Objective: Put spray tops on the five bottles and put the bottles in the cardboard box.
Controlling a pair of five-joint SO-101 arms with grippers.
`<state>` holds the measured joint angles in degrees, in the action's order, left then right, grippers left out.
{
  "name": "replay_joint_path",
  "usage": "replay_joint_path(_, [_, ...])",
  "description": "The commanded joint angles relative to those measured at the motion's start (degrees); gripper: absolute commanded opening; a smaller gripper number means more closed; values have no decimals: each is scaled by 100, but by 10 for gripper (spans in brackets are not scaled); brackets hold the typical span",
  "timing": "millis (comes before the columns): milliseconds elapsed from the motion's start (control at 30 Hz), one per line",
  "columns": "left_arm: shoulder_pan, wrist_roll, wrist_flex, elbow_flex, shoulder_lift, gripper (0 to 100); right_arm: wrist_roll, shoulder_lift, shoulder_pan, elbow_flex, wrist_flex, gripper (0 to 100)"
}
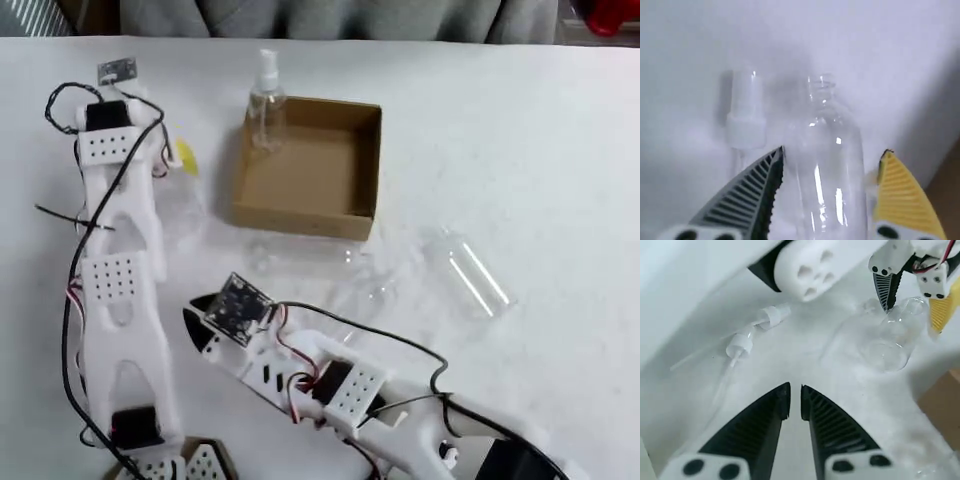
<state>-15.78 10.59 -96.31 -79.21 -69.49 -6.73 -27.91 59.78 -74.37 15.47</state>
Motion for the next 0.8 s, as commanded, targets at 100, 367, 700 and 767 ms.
replay_joint_path(100, [-22, 264, -70, -229, 92, 294, -62, -22, 22, 325, 4, 15])
replay_joint_path(367, [-13, 246, -44, 79, 92, 269, -62, -22, 22, 325, 4, 15])
replay_joint_path(700, [4, 237, 53, 167, 92, 57, -62, -22, 22, 325, -4, 15])
replay_joint_path(767, [4, 237, 44, 123, 101, 57, -62, -22, 22, 325, -4, 15])
